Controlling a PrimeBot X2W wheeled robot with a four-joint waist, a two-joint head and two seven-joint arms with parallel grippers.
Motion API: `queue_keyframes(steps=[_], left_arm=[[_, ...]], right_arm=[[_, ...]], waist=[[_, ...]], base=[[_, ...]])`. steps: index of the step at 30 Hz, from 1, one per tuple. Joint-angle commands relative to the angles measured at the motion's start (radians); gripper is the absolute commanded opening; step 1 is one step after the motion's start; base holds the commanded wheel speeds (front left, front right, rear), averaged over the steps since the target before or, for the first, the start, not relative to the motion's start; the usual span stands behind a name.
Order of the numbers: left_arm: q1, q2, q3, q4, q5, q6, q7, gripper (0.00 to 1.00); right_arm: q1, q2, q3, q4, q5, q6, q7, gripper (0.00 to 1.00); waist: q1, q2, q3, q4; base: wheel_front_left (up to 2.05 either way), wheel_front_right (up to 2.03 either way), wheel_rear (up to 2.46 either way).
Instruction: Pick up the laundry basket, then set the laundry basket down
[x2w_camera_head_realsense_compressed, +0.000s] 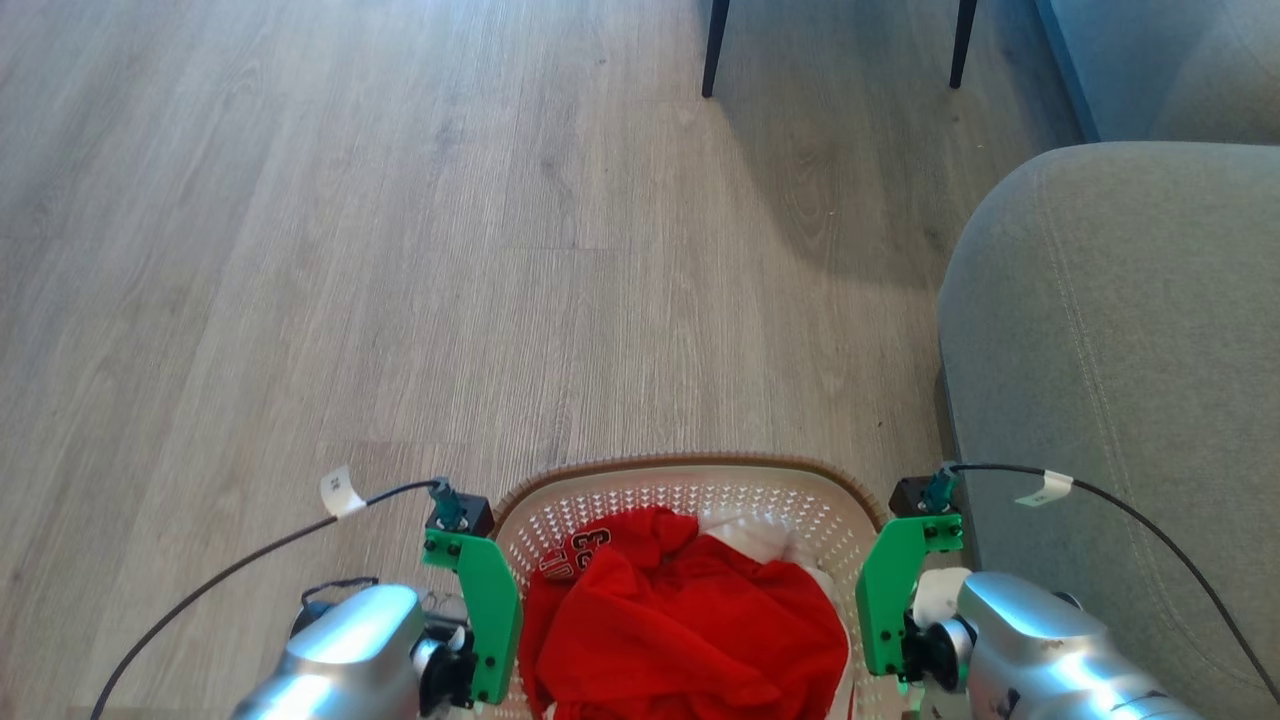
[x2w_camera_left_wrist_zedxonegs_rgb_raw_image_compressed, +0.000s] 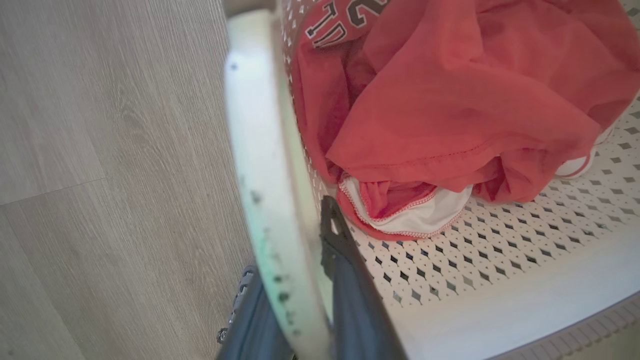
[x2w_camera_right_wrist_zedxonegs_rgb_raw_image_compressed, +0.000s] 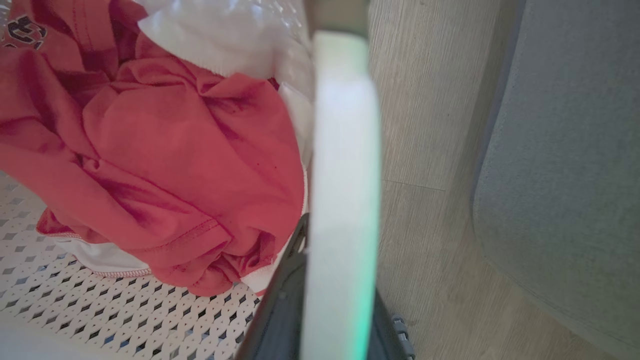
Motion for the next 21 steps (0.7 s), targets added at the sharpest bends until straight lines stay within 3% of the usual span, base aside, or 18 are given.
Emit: queue_keyframes(steps=[1, 21], left_arm=[[-0.051, -0.008, 0.005, -0.029, 0.019, -0.016, -0.001, 0.00], [-0.047, -0.007, 0.005, -0.036, 0.021, -0.016, 0.013, 0.00]], right_arm=[[-0.048, 0.019, 0.013, -0.023, 0.006, 0.007, -0.019, 0.00], [-0.057, 0.019, 0.056, -0.012, 0.049, 0.007, -0.021, 0.00]], waist=[[0.0001, 0.0001, 0.000, 0.000], [0.0001, 0.0001, -0.001, -0.004]], base=[[0.00, 0.00, 0.00], [0.00, 0.00, 0.00]])
